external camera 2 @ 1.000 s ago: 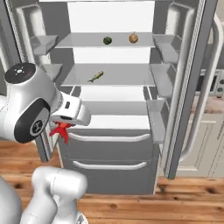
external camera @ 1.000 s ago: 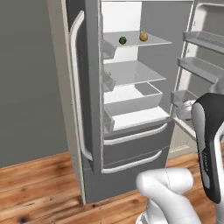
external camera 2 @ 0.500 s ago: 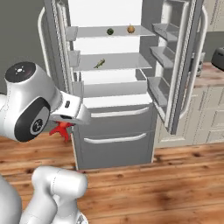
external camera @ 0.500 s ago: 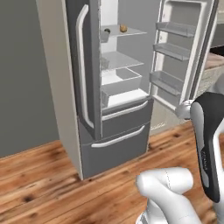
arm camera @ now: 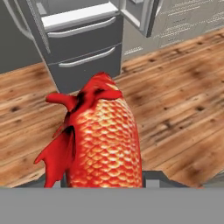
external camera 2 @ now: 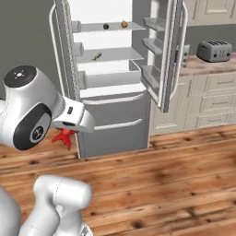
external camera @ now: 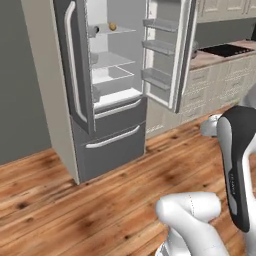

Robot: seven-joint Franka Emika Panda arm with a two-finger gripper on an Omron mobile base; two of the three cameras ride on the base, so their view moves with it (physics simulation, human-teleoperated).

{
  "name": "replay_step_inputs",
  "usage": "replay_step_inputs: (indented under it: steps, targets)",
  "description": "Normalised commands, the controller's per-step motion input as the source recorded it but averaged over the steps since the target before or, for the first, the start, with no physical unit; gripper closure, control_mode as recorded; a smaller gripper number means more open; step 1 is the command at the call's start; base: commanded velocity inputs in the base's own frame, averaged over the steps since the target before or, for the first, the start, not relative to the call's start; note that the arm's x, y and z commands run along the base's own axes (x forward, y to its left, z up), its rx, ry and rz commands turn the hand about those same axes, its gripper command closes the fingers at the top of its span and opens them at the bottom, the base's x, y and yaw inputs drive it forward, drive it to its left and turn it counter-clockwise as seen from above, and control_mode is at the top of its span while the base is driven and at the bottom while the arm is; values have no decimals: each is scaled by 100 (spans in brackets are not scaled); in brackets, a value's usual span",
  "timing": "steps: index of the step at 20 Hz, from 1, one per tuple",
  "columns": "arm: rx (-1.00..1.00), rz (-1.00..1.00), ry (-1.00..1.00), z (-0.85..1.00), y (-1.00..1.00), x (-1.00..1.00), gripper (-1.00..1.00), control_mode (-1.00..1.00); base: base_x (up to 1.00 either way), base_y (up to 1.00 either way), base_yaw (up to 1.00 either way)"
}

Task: Gather the onion and avocado from the fridge and place them on a tray on the dining counter. Then gather the fishs from the fridge and place them on the other tray.

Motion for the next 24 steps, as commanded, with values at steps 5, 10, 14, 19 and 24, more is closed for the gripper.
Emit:
replay_step_inputs:
  steps: [5, 10, 14, 19, 24]
  targets:
    - [0, 0, 0, 0, 0, 0, 100, 100, -100, 0, -16]
    - [0, 0, 0, 0, 0, 0, 100, 100, -93, 0, -23]
    - [0, 0, 0, 0, 0, 0, 100, 100, -51, -1, -33]
    - [0, 0, 0, 0, 0, 0, 100, 100, -28, -13, -31]
    - [0, 0, 0, 0, 0, 0, 100, 100, -41, -27, -29]
